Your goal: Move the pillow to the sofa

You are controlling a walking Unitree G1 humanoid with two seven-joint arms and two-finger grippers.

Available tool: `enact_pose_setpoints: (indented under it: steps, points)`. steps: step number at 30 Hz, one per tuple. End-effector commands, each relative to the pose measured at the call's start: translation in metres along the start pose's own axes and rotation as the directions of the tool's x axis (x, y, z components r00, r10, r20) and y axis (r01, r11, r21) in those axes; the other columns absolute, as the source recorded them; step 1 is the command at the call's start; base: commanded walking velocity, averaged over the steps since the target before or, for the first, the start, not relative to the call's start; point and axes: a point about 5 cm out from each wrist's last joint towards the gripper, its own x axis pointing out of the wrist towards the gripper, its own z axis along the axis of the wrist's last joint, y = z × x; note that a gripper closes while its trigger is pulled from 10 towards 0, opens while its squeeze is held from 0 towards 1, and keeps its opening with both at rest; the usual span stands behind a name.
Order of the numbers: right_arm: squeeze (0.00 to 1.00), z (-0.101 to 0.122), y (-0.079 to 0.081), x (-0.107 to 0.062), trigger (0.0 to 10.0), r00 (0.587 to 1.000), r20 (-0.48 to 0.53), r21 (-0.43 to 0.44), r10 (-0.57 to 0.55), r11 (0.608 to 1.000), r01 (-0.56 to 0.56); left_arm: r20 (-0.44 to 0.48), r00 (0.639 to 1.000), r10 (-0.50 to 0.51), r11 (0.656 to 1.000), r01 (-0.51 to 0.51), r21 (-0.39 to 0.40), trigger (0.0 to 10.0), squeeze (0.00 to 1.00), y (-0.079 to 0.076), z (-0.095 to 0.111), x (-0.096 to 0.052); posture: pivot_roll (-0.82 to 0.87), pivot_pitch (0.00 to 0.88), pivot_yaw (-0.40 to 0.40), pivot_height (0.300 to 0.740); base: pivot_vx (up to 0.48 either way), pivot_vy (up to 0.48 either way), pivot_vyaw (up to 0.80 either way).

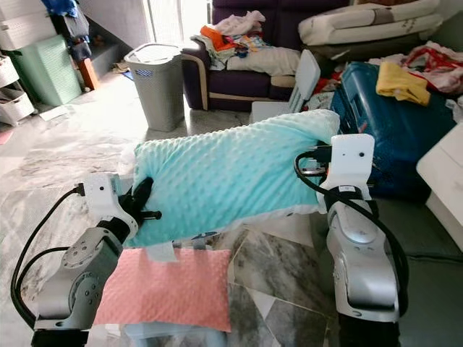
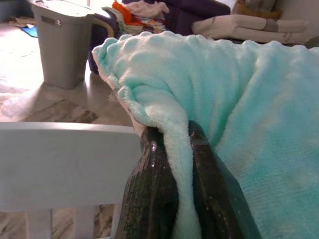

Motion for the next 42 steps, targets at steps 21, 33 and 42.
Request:
enact_pose_setpoints:
  steps: [21,33,42]
  points:
    - [0.00,0.0056,-0.0019,0.0013,10.0,1.000,0.021,0.010,-0.012,1.000,0.012,0.008,1.000,-0.005,1.000,0.005,0.008,10.0,0.00,0.0011,0.0052,0.0013,-0.09,0.000,0.021,0.740,-0.213,0.000,0.00]
    - [0.00,0.0055,-0.0004,0.0027,10.0,1.000,0.024,0.015,-0.010,1.000,0.010,0.007,1.000,-0.003,1.000,0.003,0.006,10.0,0.00,0.0015,0.0055,0.0017,-0.08,0.000,0.021,0.740,-0.263,0.000,0.00]
    - [0.00,0.0055,-0.0005,0.0036,10.0,1.000,0.025,0.018,-0.013,1.000,0.012,0.004,1.000,-0.007,1.000,0.007,0.007,10.0,0.00,0.0013,0.0058,0.0028,-0.09,0.000,0.024,0.740,-0.262,0.000,0.00]
